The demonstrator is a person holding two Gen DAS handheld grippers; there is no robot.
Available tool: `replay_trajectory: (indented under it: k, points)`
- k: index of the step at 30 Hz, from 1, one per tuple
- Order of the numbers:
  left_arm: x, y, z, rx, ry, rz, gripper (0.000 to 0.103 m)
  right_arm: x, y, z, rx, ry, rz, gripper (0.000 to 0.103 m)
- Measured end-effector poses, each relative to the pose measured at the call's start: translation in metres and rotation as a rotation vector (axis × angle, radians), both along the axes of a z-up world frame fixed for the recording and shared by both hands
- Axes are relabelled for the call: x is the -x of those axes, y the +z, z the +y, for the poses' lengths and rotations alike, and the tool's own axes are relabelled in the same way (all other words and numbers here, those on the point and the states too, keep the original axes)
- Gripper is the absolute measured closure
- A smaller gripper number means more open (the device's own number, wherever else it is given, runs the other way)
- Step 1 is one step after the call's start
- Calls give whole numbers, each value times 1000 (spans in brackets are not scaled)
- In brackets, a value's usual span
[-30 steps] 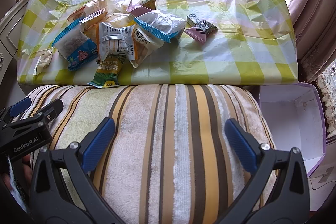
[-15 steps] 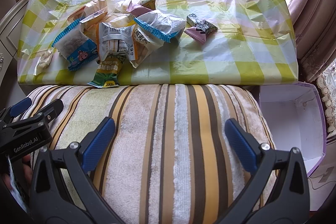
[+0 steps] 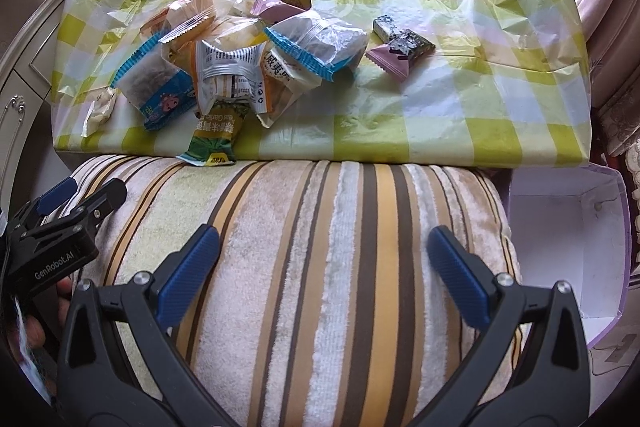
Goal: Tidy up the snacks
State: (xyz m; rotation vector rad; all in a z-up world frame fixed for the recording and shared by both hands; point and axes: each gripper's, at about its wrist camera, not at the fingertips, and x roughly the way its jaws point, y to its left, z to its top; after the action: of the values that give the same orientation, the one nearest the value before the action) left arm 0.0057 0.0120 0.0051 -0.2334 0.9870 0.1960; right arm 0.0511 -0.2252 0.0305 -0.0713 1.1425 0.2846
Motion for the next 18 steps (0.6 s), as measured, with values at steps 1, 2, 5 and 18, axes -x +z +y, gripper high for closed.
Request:
replay_trajectory:
  k: [1,2,5,18]
  points:
    - [-2,1,5,7,21,-5,3,-4,2,0,-29,-2,-5,0]
    - [-4,1,10,14,37,-8,5,-9,5,0,-67,-9,-18,0]
    - [-11,2,26,36,72,-21,14,-25,11,-6,-139,-84,-85,0]
    - [-63,-6,104,84,271,-5,17,-99,7,17,-153,-162,-112,4]
